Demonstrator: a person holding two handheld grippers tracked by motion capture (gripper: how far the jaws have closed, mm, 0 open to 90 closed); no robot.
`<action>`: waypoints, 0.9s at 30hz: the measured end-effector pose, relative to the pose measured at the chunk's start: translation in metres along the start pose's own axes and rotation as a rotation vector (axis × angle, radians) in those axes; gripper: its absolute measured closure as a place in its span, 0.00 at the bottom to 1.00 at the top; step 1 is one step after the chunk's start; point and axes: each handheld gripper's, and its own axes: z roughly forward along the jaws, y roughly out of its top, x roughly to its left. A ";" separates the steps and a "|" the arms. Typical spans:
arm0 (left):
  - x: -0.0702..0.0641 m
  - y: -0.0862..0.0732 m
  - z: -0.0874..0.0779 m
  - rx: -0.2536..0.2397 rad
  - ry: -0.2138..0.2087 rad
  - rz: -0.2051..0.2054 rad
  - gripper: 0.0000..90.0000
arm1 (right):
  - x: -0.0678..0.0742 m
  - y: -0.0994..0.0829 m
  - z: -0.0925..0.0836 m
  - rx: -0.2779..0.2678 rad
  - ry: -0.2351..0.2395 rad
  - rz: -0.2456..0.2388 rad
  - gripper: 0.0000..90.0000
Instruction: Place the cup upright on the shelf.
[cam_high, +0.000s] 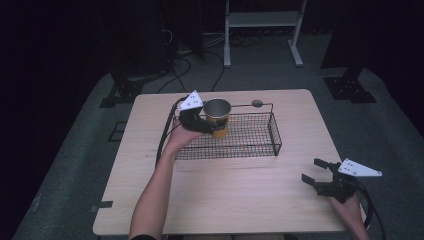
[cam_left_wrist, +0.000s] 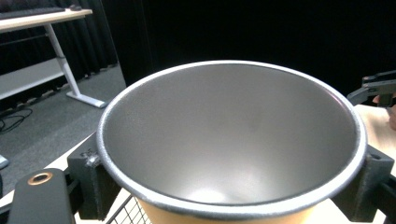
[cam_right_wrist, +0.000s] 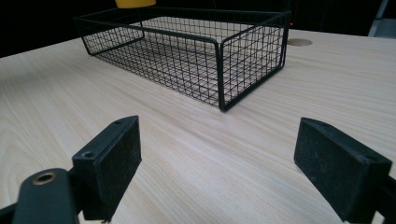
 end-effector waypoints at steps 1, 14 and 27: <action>0.001 -0.001 0.002 -0.003 0.000 0.002 0.14 | 0.000 0.000 0.000 0.000 0.000 0.000 0.15; 0.012 -0.008 0.021 0.030 -0.025 -0.013 0.14 | 0.000 0.000 0.000 -0.001 0.004 0.002 0.15; 0.018 -0.025 0.039 0.070 -0.057 -0.037 0.14 | 0.000 0.000 0.000 -0.001 0.009 0.001 0.15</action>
